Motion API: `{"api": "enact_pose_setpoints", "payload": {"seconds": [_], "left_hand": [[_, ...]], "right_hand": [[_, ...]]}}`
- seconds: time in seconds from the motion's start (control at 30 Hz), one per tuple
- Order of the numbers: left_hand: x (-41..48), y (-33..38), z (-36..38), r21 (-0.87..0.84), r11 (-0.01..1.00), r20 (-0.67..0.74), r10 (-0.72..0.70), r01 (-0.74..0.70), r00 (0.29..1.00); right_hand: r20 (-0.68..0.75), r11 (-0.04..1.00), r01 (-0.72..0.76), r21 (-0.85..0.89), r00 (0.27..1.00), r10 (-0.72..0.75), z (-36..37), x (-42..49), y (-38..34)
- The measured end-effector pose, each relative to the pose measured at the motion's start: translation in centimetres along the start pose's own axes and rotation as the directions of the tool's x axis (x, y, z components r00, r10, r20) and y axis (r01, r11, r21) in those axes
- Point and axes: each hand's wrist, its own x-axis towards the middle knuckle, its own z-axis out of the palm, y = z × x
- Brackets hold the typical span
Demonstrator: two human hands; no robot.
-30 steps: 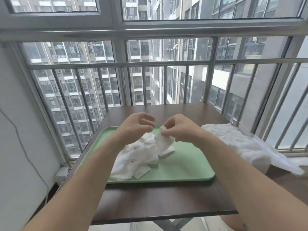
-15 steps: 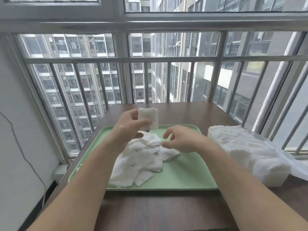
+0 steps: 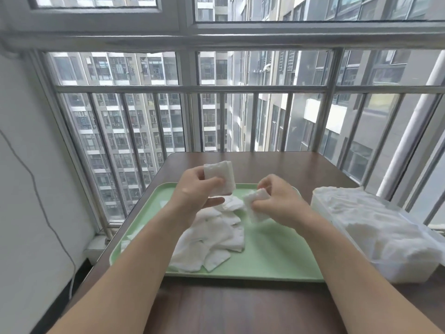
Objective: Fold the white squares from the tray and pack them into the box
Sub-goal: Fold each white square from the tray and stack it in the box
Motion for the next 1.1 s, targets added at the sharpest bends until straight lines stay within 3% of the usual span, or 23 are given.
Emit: {"api": "enact_pose_setpoints", "payload": {"seconds": [0.1, 0.17, 0.3, 0.4, 0.6, 0.87, 0.97, 1.03, 1.1], "left_hand": [[-0.3, 0.1, 0.2, 0.012, 1.0, 0.013, 0.019, -0.019, 1.0], [-0.4, 0.1, 0.5, 0.018, 1.0, 0.033, 0.021, -0.022, 0.999], [-0.7, 0.0, 1.0, 0.048, 0.998, 0.059, 0.034, -0.037, 0.998], [-0.7, -0.1, 1.2, 0.06, 0.997, 0.087, 0.046, -0.052, 0.995], [-1.1, 0.2, 1.8, 0.046, 0.997, 0.192, 0.05, -0.06, 0.98], [-1.2, 0.6, 1.9, -0.057, 0.996, 0.25, -0.046, 0.062, 0.967], [-1.5, 0.1, 1.9, 0.083, 0.993, 0.321, 0.055, -0.086, 0.945], [-1.4, 0.0, 1.8, 0.122, 0.984, 0.288, 0.092, -0.132, 0.953], [-1.2, 0.2, 1.5, 0.131, 0.979, 0.189, 0.129, -0.155, 0.973]], "right_hand": [[-0.211, 0.953, 0.111, 0.281, 0.976, -0.051, -0.2, -0.2, -0.2], [-0.273, 0.874, 0.178, 0.453, 0.96, -0.054, -0.4, -0.4, -0.5], [-0.228, 0.725, 0.186, 0.663, 0.973, -0.04, -0.7, -0.8, -0.9], [-0.135, 0.676, 0.137, 0.724, 0.989, -0.056, -0.6, -0.9, -0.9], [-0.066, 0.696, 0.102, 0.711, 0.995, -0.079, 0.2, -0.8, -0.8], [-0.145, 0.766, 0.11, 0.634, 0.989, -0.022, 0.4, -0.8, -0.8], [-0.172, 0.871, 0.084, 0.485, 0.985, 0.0, 0.4, -0.9, -0.7], [-0.207, 0.938, 0.08, 0.337, 0.978, -0.009, 0.5, -0.8, -0.7], [-0.227, 0.944, 0.071, 0.321, 0.974, 0.004, 0.6, -0.6, -0.7]]}}
